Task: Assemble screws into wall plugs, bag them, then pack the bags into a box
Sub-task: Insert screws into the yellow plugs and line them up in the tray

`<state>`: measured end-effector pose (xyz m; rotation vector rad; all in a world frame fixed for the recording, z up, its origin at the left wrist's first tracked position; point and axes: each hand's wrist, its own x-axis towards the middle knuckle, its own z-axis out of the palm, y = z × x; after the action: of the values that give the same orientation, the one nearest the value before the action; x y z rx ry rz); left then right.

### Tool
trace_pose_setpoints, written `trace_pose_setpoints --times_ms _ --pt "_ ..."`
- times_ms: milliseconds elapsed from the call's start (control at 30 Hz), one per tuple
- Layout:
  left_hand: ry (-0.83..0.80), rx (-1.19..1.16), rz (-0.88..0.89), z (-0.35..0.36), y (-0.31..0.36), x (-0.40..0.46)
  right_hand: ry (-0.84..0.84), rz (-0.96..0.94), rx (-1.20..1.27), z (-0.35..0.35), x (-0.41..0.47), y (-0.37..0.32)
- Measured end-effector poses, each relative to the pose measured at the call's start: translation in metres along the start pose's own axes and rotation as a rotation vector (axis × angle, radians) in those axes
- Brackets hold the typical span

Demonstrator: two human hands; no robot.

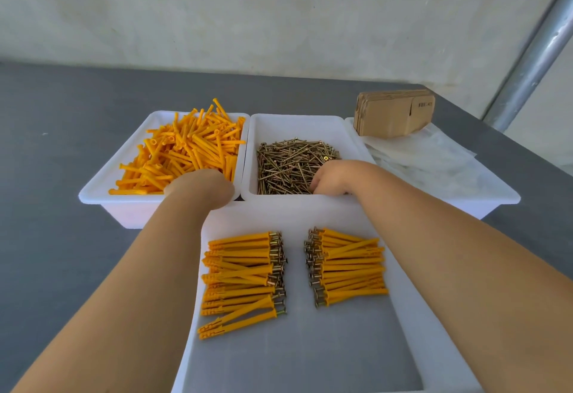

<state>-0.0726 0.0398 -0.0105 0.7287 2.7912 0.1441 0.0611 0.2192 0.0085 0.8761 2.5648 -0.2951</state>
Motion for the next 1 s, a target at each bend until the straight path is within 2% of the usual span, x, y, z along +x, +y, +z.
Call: trace_pose_setpoints --times_ms 100,267,367,433,567,733,800,867,933,1000 --pt "0.099 -0.041 0.034 0.001 -0.003 0.002 0.090 0.016 0.109 0.001 0.006 0.003" --pt "0.453 -0.253 0.068 0.000 -0.008 -0.004 0.174 0.016 0.238 0.008 0.010 0.006" --pt "0.635 -0.377 0.140 -0.003 -0.006 -0.005 0.276 0.022 0.238 0.010 0.005 0.008" --pt "0.693 -0.433 0.168 -0.004 -0.005 -0.006 0.279 0.017 0.226 0.009 0.002 0.007" --pt "0.701 -0.502 0.263 -0.001 -0.003 -0.008 0.275 0.022 0.262 0.008 0.002 0.009" --pt "0.749 -0.513 0.455 -0.001 0.008 -0.015 0.463 -0.003 0.287 0.014 -0.001 0.010" --pt "0.740 -0.523 0.549 0.000 0.014 -0.020 0.503 0.029 0.271 0.015 -0.003 0.014" --pt "0.709 -0.528 0.631 0.000 0.018 -0.023 0.613 0.057 0.300 0.014 -0.008 0.018" --pt "0.680 -0.577 0.678 -0.002 0.022 -0.027 0.765 0.047 0.442 0.011 -0.016 0.023" --pt "0.621 -0.667 0.687 -0.003 0.027 -0.032 0.827 0.018 0.701 0.008 -0.025 0.026"
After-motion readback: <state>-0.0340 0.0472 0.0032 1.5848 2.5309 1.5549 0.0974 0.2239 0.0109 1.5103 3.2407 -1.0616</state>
